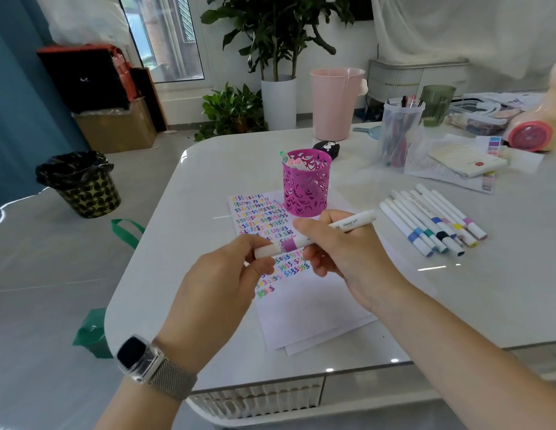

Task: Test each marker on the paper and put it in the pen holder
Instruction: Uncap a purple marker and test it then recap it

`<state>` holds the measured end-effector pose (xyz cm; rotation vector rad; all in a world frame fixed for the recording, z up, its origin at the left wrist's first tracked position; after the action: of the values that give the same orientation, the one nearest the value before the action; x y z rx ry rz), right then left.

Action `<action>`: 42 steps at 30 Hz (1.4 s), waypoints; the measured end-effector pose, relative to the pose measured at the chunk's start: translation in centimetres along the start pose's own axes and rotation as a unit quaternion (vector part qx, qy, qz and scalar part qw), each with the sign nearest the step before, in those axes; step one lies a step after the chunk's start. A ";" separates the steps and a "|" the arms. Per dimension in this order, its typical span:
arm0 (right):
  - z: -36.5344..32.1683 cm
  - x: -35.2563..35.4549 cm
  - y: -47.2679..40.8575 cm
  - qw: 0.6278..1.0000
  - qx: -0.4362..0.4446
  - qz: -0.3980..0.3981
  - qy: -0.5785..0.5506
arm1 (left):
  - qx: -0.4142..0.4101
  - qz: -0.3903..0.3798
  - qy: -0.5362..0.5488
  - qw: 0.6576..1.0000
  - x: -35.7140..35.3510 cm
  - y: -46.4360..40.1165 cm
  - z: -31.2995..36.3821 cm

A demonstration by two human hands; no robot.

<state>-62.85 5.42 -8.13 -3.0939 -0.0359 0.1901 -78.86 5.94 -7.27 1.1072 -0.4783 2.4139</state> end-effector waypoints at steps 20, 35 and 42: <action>1.9 -3.7 1.1 0.978 -0.116 0.016 -0.172 | -0.081 0.050 0.005 0.995 0.5 0.5 2.2; 3.7 -5.1 2.1 0.946 -0.170 -0.018 -0.276 | -0.085 0.019 0.039 0.995 0.0 1.3 2.5; 3.1 -4.8 2.1 0.954 -0.159 -0.022 -0.252 | -0.084 0.019 0.046 0.995 0.2 1.4 2.8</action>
<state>-67.92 3.28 -10.75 -3.2489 -0.1658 1.0650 -77.97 3.43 -5.57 0.9186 -0.6633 2.3957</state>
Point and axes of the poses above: each hand's wrist, its own y-axis away from the middle knuckle, its own x-axis out of the back of the hand, z = x × y, the point moved 6 cm from there along -y, towards the middle knuckle, and after that the axes turned 14 degrees about -z, right-handed, at the moved point
